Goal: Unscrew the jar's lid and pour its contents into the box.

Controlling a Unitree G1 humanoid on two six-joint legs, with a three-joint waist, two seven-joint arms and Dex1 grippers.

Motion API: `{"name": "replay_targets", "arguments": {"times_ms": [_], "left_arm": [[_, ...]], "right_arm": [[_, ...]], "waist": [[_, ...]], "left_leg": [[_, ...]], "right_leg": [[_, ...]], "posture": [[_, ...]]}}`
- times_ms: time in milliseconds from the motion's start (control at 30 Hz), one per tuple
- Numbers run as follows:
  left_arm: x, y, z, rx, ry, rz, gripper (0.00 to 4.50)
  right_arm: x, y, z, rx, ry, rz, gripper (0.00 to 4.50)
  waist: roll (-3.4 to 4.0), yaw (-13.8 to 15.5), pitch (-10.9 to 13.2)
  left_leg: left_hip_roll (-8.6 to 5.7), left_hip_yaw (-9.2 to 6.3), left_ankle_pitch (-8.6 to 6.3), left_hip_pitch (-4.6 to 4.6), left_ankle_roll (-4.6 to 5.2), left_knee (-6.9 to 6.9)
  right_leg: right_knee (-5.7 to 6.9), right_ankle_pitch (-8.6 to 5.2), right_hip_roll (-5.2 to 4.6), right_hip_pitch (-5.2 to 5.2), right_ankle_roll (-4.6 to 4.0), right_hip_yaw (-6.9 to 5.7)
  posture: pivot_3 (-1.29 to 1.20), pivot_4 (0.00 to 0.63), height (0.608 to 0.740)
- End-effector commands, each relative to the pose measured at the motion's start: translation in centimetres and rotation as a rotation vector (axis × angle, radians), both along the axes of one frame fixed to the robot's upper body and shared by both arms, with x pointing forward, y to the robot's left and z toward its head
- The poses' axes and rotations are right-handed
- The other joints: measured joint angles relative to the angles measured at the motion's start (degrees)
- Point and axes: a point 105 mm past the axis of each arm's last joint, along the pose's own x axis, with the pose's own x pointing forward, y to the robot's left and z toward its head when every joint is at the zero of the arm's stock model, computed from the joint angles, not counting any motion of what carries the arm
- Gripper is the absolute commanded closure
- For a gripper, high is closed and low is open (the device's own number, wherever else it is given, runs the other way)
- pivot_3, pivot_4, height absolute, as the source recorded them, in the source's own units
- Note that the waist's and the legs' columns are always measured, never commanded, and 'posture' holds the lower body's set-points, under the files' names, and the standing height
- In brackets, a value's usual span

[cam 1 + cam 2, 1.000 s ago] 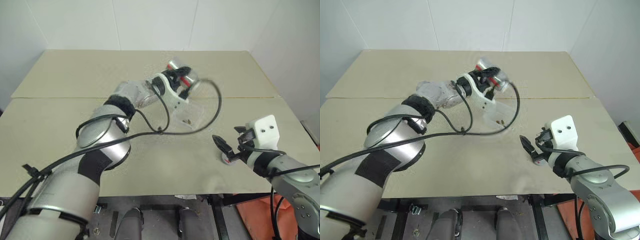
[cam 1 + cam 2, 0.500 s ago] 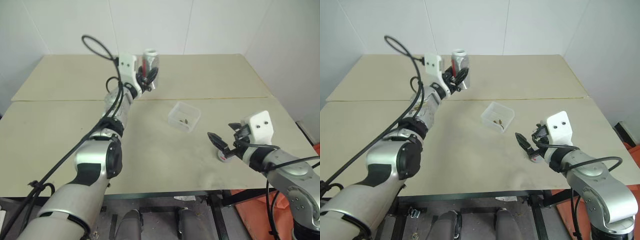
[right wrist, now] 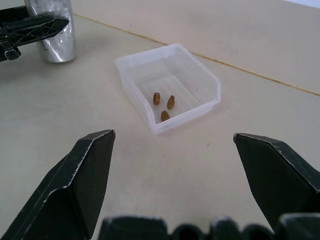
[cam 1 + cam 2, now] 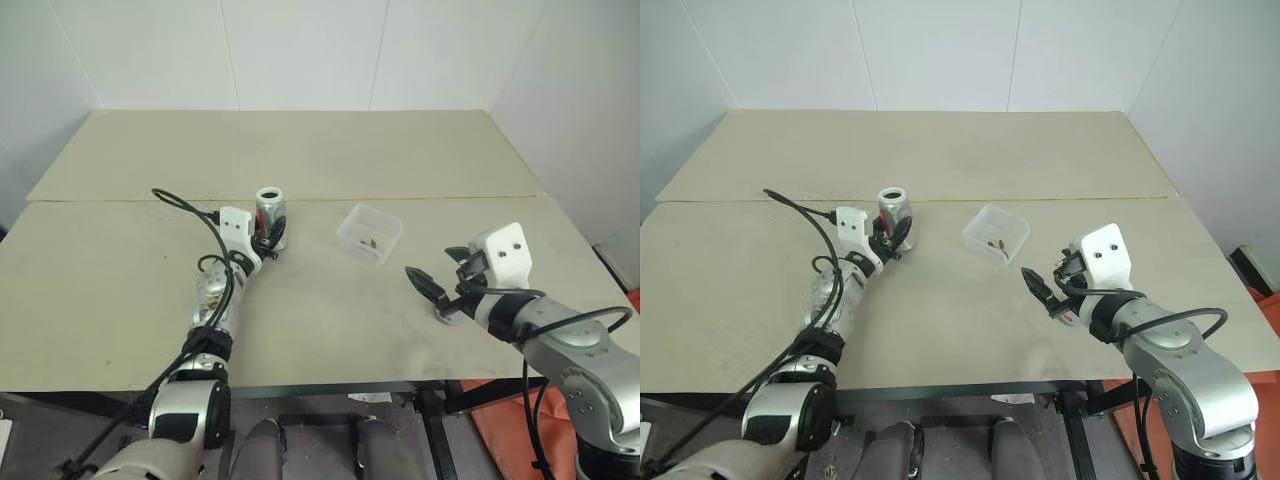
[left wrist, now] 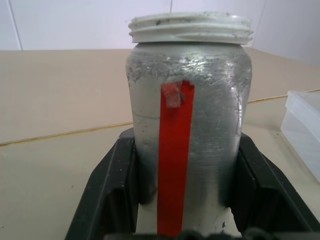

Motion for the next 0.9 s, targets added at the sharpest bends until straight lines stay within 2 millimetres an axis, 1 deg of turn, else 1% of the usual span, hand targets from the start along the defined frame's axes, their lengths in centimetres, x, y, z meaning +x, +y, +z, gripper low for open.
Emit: {"name": "replay_targets", "arguments": {"times_ms": [33,100,167,200,367,500,567,767,867,900], "left_arm": [[-0.5,0.1,0.3,0.001,-0.042,0.011,2.53],[-1.0,0.1,0.2,-0.003,-0.059,0.003,2.53],[-1.3,0.2,0.1,0.006,-0.08,0.007,1.81],[-1.4,0.4,0.0,0.0,-0.084,0.015,1.57],[-1.7,0.6,0.3,-0.014,-0.107,0.011,0.02],[-2.3,0.6,0.4,-0.001,-0.119,-0.008,0.02],[-2.7,0.6,0.3,0.039,-0.134,-0.008,0.02],[-5.7,2.0,0.2,0.066,-0.143,0.016,0.02],[-8.5,3.1,0.5,0.063,-0.134,-0.006,0.02],[-9.0,3.2,0.6,0.06,-0.126,-0.016,0.02]], "right_arm": [[0.1,0.1,1.1,-0.014,-0.063,0.012,0.03],[0.1,0.1,1.1,-0.021,-0.063,0.019,0.03],[0.2,0.1,1.0,-0.029,-0.063,0.023,0.0],[0.2,0.2,0.9,-0.03,-0.064,0.024,0.0],[0.3,0.2,0.8,-0.032,-0.066,0.028,0.0],[0.4,0.2,0.7,-0.035,-0.065,0.029,0.0],[0.4,0.2,0.7,-0.036,-0.065,0.029,0.0],[0.3,0.4,0.7,-0.051,-0.064,0.055,0.0],[0.4,0.2,0.7,-0.06,-0.062,0.062,0.0],[0.4,0.2,0.7,-0.062,-0.061,0.063,0.0]], "waist": [[0.0,-0.1,0.0],[0.01,-0.2,0.0],[0.02,-0.2,0.0],[0.02,-0.2,0.0],[0.02,0.0,0.0],[0.02,0.0,0.0],[0.02,-0.1,0.0],[0.03,-0.4,-0.1],[0.04,-0.6,-0.1],[0.05,-0.6,-0.1]], "left_leg": [[0.0,0.0,0.0,0.05,0.0,0.0],[0.0,0.0,0.0,0.11,0.0,0.0],[0.0,0.0,0.0,0.13,0.0,0.0],[0.0,0.0,0.0,0.14,0.0,-0.01],[0.01,0.0,0.0,0.13,0.0,-0.01],[0.01,0.0,0.0,0.12,0.0,-0.01],[0.01,0.0,0.0,0.12,0.0,-0.02],[0.05,0.01,0.0,0.13,0.0,-0.09],[0.06,0.01,0.0,0.14,0.0,-0.08],[0.1,0.04,-0.01,0.15,-0.01,-0.09]], "right_leg": [[-0.01,0.0,0.0,0.07,0.0,0.0],[-0.03,-0.02,0.0,0.13,0.03,0.0],[-0.03,-0.06,0.0,0.15,0.09,0.0],[-0.03,-0.06,0.0,0.15,0.09,0.0],[-0.04,-0.06,0.0,0.15,0.09,-0.01],[-0.06,-0.07,0.0,0.15,0.1,-0.01],[-0.07,-0.07,0.0,0.15,0.1,-0.01],[-0.07,-0.08,0.0,0.13,0.08,-0.01],[-0.08,-0.08,0.0,0.12,0.07,-0.01],[-0.08,-0.1,-0.01,0.12,0.05,-0.01]], "posture": [[0.0,0.15,0.74],[0.0,0.15,0.74],[0.0,0.15,0.74],[0.0,0.15,0.74],[0.0,0.15,0.74],[0.0,0.15,0.74],[0.0,0.15,0.74],[0.0,0.15,0.74],[0.0,0.15,0.74],[0.0,0.15,0.74]]}}
